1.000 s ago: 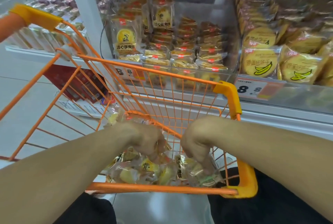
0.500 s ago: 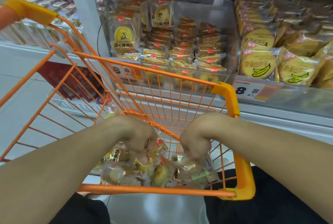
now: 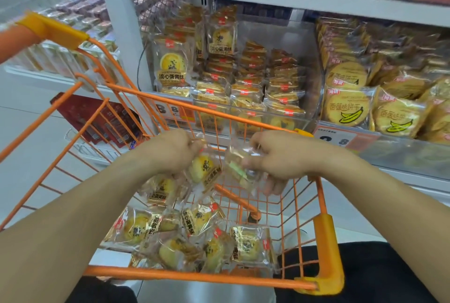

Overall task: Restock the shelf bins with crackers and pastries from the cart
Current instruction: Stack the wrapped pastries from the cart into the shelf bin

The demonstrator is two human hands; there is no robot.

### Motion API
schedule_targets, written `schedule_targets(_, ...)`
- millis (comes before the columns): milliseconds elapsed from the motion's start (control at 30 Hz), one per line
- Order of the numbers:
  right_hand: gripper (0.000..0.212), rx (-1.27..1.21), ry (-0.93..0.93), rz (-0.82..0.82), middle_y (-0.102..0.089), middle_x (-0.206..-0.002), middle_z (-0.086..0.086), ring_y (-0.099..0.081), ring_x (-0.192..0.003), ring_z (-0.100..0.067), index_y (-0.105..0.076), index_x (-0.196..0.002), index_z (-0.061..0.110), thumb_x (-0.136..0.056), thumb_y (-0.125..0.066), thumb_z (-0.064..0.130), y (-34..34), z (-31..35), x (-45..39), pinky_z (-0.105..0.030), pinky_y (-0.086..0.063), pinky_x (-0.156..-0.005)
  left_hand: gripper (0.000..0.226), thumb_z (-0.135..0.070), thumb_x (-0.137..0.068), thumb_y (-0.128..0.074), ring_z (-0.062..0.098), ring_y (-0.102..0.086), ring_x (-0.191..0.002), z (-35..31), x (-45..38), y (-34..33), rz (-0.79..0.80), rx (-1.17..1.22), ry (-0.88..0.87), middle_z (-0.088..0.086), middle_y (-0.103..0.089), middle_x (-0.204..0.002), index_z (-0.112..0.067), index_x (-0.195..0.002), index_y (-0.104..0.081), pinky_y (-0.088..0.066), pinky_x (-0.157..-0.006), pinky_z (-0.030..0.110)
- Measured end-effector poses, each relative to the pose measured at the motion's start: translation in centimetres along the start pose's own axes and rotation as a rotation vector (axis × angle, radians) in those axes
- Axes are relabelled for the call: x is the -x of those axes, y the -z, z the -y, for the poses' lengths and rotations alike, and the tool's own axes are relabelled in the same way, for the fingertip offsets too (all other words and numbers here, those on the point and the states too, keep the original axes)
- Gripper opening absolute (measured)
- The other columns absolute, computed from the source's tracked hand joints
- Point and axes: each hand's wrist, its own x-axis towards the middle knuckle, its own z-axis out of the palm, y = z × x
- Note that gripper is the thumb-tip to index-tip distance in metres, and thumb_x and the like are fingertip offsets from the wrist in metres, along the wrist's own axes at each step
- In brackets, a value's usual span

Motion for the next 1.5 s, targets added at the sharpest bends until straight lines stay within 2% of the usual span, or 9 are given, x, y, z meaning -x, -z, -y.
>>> schedule_targets(167,0.04,-0.297,0.097,-0.248,-0.074,-0.087,-0.01,-0.076,-0.071,-0.02,-0.045,-0.13,0.013,-0.099,-0.061,0.033,-0.4,0.6,0.9,-0.044,-0.064,-0.07,0.045,-0.041,-0.105,-0.038,0.025,-0.055,-0.046,-0.5,0.4,0.0,-0.041,0.467,0.1,0.015,-0.063,-0.05,-0.001,-0.097,-0.059,-0.047,-0.047,0.027)
schedule_targets(400,0.032,-0.146,0.339,-0.551,-0.067,-0.094,0.013,-0.063,-0.081,-0.005,-0.064,-0.102,0.032,-0.078,-0.081,0.047,-0.2,0.7,1.9,-0.031,-0.056,-0.071,0.043,-0.036,-0.104,-0.047,0.024,-0.053,-0.042,0.0,0.9,0.7,0.0,0.73,0.086,0.023,-0.062,-0.065,0.003,-0.121,-0.055,-0.044,-0.039,0.028)
schedule_targets(500,0.034,-0.127,0.497,-0.526,-0.061,-0.109,0.015,-0.059,-0.1,-0.004,-0.068,-0.098,0.033,-0.072,-0.09,0.031,0.5,-0.2,1.3,-0.031,-0.051,-0.089,0.039,-0.033,-0.103,-0.048,0.021,-0.052,-0.041,-0.1,1.4,1.2,0.028,0.873,0.061,0.034,-0.067,-0.084,0.002,-0.113,-0.061,-0.043,-0.037,0.026)
schedule_targets(733,0.031,-0.314,0.608,-0.379,-0.055,-0.135,0.012,-0.048,-0.133,0.0,-0.07,-0.078,0.031,-0.073,-0.088,0.006,0.6,-1.0,0.5,-0.036,-0.047,-0.109,0.04,-0.032,-0.098,-0.054,0.02,-0.049,-0.045,-0.4,2.2,1.8,0.189,0.927,0.027,0.018,-0.065,-0.065,0.005,-0.095,-0.07,-0.04,-0.039,0.023)
schedule_targets(833,0.025,-0.373,0.613,-0.276,-0.064,-0.126,0.008,-0.05,-0.133,0.002,-0.069,-0.083,0.018,-0.078,-0.081,-0.003,0.6,-1.1,0.3,-0.028,-0.048,-0.105,0.043,-0.034,-0.096,-0.057,0.016,-0.048,-0.043,-0.6,2.3,1.8,0.242,0.957,0.016,0.011,-0.062,-0.062,0.006,-0.107,-0.069,-0.04,-0.037,0.022)
schedule_targets(933,0.022,-0.451,0.66,-0.225,-0.067,-0.114,-0.006,-0.066,-0.111,-0.028,-0.061,-0.093,0.008,-0.083,-0.078,-0.002,0.5,-1.2,0.2,-0.047,-0.056,-0.094,0.031,-0.031,-0.094,-0.056,0.014,-0.046,-0.04,-0.8,2.6,1.8,0.251,0.987,-0.011,0.007,-0.058,-0.056,-0.004,-0.086,-0.069,-0.037,-0.036,0.021)
schedule_targets(1167,0.034,-0.491,0.691,-0.307,-0.054,-0.136,0.002,-0.056,-0.116,-0.013,-0.058,-0.089,0.02,-0.073,-0.087,0.013,0.6,-0.5,-0.1,-0.034,-0.051,-0.088,0.043,-0.046,-0.096,-0.052,0.017,-0.057,-0.046,-1.7,3.4,1.9,0.099,1.141,-0.072,0.013,-0.062,-0.066,-0.012,-0.086,-0.075,-0.048,-0.04,0.023)
schedule_targets(1333,0.043,-0.396,0.759,-0.657,-0.06,-0.108,-0.01,-0.061,-0.098,-0.026,-0.051,-0.083,0.016,-0.065,-0.086,0.032,0.5,1.0,1.0,-0.047,-0.053,-0.082,0.039,-0.038,-0.1,-0.048,0.031,-0.067,-0.056,-3.4,5.2,0.9,-0.404,1.042,-0.304,0.021,-0.071,-0.072,-0.005,-0.096,-0.07,-0.057,-0.053,0.036)
schedule_targets(1500,0.084,-0.424,0.711,-0.862,-0.058,-0.106,0.001,-0.061,-0.097,-0.011,-0.043,-0.126,0.022,-0.062,-0.094,0.04,-0.1,2.3,0.9,-0.03,-0.052,-0.082,0.039,-0.041,-0.097,-0.048,0.027,-0.072,-0.081,-4.6,5.5,-0.4,-0.396,1.273,-0.355,0.013,-0.075,-0.097,-0.012,-0.112,-0.069,-0.058,-0.07,0.038)
